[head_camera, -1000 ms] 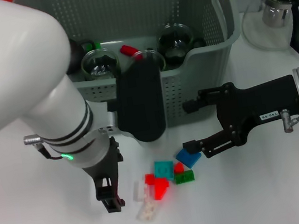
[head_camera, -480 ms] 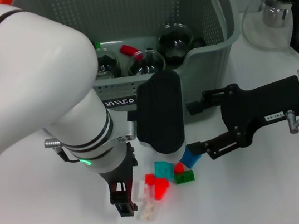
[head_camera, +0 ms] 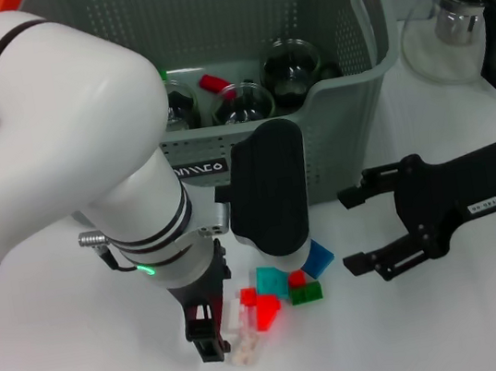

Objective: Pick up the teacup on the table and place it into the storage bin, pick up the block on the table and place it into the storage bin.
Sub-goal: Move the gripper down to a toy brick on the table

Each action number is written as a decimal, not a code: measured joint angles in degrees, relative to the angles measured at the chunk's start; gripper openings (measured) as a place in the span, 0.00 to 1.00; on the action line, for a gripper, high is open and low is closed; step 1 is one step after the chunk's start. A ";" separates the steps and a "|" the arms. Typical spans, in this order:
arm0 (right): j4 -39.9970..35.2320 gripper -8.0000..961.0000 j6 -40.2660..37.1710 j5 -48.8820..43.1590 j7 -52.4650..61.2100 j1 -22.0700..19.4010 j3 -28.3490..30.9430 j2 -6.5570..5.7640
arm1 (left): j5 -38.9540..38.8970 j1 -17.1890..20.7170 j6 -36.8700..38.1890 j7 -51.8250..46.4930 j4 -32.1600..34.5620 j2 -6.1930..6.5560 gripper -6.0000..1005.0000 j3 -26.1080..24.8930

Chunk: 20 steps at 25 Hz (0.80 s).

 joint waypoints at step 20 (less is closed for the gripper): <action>-0.62 0.98 -1.26 -4.69 3.98 1.14 1.10 -1.47 | 0.01 -1.57 -2.39 -0.20 -3.02 0.09 0.84 0.06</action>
